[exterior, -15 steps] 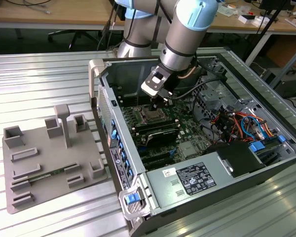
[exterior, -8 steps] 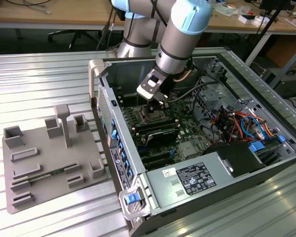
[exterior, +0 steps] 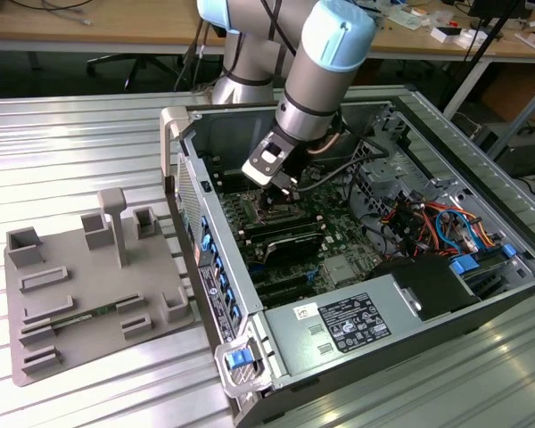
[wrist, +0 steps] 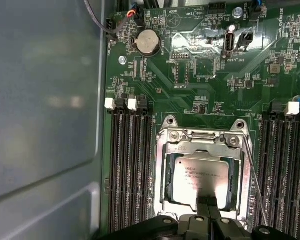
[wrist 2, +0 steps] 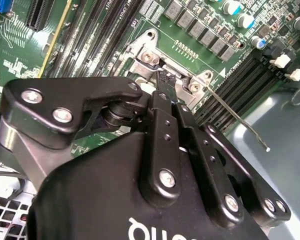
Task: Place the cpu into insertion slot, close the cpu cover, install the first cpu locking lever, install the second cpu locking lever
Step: 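Close the cpu cover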
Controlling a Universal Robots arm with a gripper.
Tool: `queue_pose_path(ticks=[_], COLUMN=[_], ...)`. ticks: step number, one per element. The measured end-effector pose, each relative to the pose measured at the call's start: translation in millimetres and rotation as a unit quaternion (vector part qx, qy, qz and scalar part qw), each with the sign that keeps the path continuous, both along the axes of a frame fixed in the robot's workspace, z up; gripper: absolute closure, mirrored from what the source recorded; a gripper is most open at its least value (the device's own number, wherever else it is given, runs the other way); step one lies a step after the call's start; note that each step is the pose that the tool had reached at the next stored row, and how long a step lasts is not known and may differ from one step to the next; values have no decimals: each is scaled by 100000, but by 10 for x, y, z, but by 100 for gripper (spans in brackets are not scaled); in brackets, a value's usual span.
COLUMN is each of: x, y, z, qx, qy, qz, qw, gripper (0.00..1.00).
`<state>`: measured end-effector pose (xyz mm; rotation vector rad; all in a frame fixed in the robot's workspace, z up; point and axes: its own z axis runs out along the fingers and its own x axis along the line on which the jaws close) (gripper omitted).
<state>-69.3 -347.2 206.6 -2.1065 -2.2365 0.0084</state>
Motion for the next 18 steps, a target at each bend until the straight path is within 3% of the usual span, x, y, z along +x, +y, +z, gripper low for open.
queue_pose_path(ticks=[7,11,18], x=[-1,8,159], y=[1,0,0], z=[-6,47,90], qx=[22,7,3], qy=[-14,-4,118], qz=[-1,1,2], qw=[100000,100000,100000], gripper=[89,89,89])
